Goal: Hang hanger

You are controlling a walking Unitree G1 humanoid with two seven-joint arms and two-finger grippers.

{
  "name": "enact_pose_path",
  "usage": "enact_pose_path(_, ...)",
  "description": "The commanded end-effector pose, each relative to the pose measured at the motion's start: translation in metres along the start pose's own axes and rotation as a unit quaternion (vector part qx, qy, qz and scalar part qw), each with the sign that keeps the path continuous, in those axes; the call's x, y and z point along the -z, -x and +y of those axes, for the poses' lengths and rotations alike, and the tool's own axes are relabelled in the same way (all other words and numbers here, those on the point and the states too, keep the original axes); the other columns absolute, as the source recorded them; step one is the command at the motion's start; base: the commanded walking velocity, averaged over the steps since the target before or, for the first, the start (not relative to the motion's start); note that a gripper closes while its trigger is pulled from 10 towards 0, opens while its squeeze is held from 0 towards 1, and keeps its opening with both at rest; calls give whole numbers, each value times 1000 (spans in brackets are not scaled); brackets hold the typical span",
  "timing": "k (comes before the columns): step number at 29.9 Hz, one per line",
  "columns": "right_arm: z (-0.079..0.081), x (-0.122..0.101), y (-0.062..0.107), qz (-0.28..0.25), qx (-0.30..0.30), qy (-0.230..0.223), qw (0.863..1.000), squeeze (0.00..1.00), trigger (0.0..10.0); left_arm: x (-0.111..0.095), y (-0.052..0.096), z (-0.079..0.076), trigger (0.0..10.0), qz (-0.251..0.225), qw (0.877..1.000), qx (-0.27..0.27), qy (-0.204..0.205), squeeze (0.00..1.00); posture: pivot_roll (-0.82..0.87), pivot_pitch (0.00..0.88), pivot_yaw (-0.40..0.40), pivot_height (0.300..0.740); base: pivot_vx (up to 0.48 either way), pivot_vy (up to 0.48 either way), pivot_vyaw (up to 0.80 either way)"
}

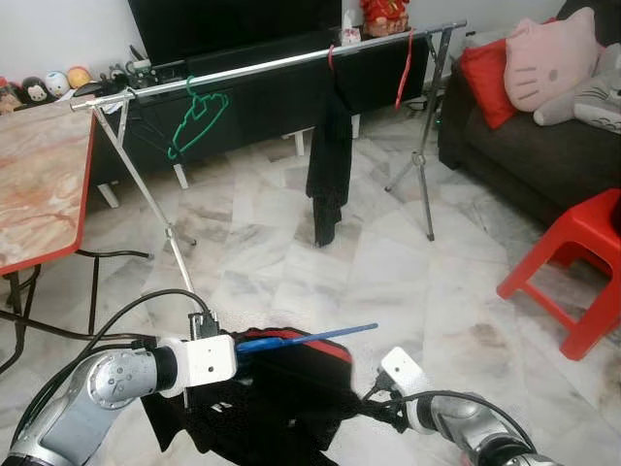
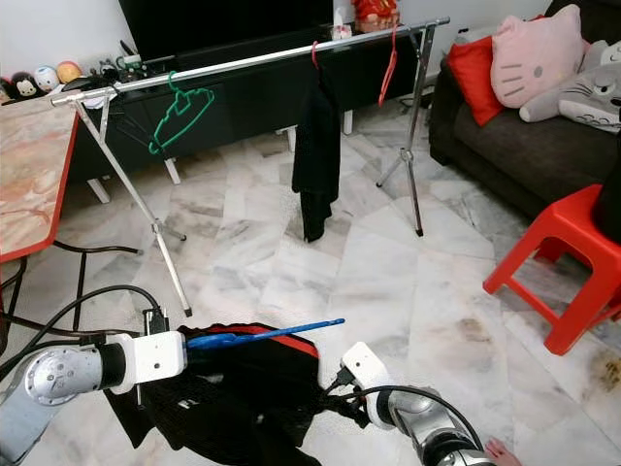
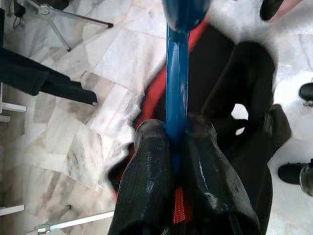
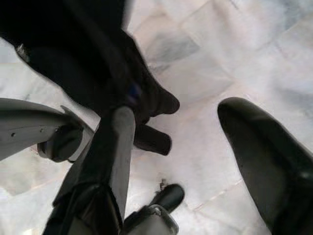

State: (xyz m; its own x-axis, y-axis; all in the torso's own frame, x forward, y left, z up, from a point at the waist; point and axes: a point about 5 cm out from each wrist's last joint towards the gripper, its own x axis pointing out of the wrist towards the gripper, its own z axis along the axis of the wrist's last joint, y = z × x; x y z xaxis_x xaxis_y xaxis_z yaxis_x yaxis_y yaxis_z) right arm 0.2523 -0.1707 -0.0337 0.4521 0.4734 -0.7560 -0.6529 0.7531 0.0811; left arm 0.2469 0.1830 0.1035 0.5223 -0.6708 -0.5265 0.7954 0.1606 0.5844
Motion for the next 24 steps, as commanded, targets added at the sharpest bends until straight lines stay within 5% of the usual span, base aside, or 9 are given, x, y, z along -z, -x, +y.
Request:
enact_pose_path(1,1,3,0,7,-3,-1,1000,1000,10000,4,4,1,10000,16,1000,9,-14,0,-74,0,88,740,0,0,0)
enact_pose_path(2,0,3,1,9,0,5,1000,0,10000,5,4,1,10000,18,1000,10,-15,0,-74,0,88,740,0,0,0)
enact_pose_path(17,-8,4,17,58,-88,204,973,0,10000,17,7,-9,10000,71,994,71,-50,0,-82,0,93,740,0,0,0)
enact_pose_path(18,-11,-14,19,-1,-87,203,975,0,10000,20,9,-13,10000,87,990,97,-61,0,-83,0,94,740,0,0,0)
enact_pose_path(24,-11,-50,26,-105,-95,215,966,0,10000,24,9,-18,10000,108,983,133,-68,0,-87,0,97,740,0,0,0)
